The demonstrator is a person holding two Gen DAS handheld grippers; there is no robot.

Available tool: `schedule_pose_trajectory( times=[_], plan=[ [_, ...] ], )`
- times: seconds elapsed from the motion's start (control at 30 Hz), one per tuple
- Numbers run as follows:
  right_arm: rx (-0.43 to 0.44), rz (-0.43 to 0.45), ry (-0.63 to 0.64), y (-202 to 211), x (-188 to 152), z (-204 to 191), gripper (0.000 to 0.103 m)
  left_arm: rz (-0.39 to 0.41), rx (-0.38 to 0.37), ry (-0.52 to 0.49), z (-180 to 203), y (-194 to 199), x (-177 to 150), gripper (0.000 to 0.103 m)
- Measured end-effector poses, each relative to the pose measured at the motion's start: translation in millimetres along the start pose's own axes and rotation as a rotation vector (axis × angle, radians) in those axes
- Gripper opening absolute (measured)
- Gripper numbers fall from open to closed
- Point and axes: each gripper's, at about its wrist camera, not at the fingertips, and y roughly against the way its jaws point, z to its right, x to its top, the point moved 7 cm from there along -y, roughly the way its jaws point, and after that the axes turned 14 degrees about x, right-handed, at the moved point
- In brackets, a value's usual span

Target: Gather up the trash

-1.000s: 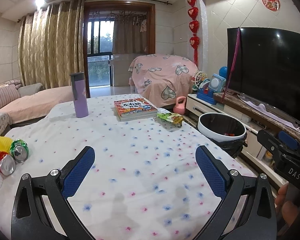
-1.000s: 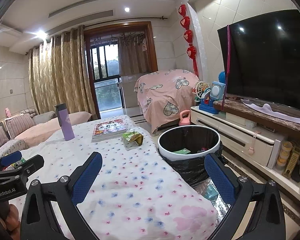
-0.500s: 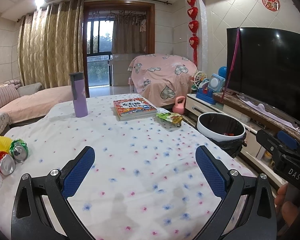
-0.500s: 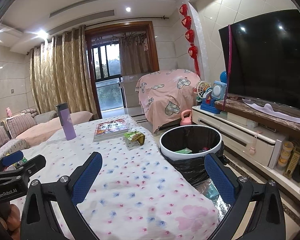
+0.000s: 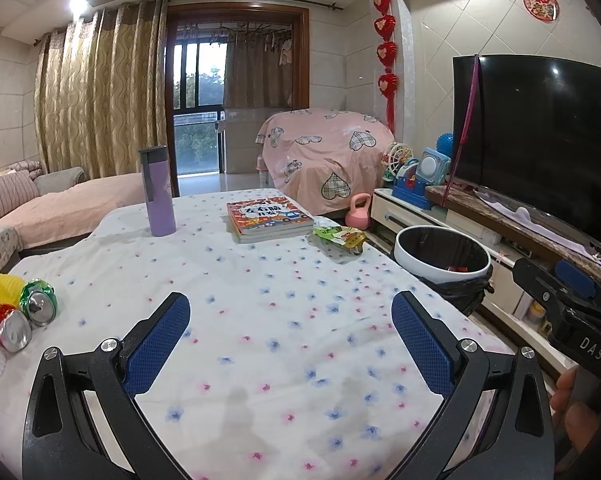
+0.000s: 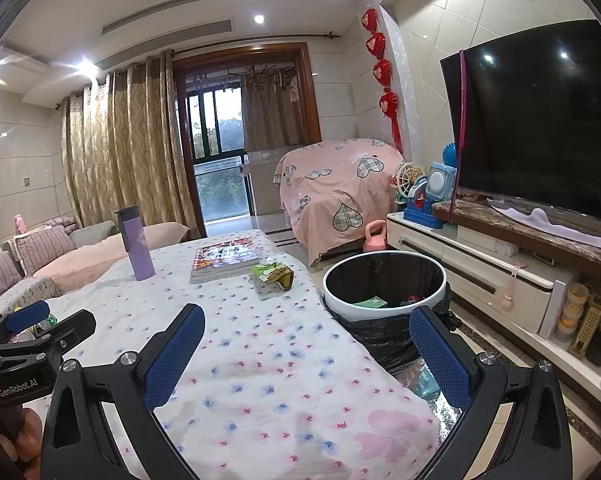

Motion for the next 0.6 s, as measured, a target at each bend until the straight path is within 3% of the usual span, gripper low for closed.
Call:
schedule_pose_trajectory(
  times=[0.6],
  plan=[
    [0.008, -0.002, 0.001, -1.5, 1.3, -1.8, 0.103, -0.003, -0.002, 0.0, -0.5, -0.2, -1.2, 0.103]
  ],
)
